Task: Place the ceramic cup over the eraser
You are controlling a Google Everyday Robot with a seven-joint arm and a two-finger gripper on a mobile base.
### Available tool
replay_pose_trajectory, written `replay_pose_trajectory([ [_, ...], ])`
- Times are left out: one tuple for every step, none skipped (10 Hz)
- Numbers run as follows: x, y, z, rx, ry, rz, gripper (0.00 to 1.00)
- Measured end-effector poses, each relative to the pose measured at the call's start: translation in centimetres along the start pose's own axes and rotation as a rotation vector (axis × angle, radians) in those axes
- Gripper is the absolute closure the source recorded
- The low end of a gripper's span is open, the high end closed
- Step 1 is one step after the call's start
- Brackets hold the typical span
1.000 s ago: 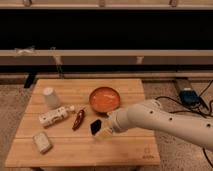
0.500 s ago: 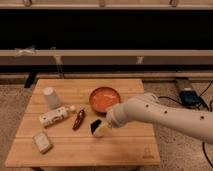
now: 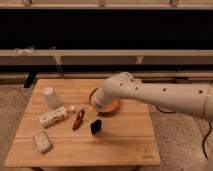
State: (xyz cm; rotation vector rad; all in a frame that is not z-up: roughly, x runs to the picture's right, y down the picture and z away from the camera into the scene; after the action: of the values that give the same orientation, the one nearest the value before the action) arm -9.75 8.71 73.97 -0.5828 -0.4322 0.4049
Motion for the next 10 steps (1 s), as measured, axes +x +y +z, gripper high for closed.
replay_pose_trajectory([
  [-1.1, -0.6, 1.2, -0.005, 0.014, -0.029, 0.20],
  [-2.6, -1.4, 2.8, -0.010, 0.030, -0.066, 0.20],
  [-3.9, -2.1, 4.2, -0.014, 0.043, -0.096, 0.20],
  [-5.4, -2.9, 5.7, -0.019, 0.058, -0.137, 0.20],
  [-6.5, -3.5, 6.7, -0.022, 0.067, -0.166, 0.20],
  [-8.3, -4.0, 8.1, -0.029, 0.079, -0.212, 0.20],
  [-9.6, -4.4, 9.2, -0.035, 0.089, -0.249, 0.20],
  [-10.5, -4.7, 9.9, -0.039, 0.098, -0.278, 0.20],
  [-11.4, -5.1, 10.4, -0.041, 0.105, -0.299, 0.20],
  [-13.0, -5.3, 11.6, -0.052, 0.119, -0.342, 0.20],
])
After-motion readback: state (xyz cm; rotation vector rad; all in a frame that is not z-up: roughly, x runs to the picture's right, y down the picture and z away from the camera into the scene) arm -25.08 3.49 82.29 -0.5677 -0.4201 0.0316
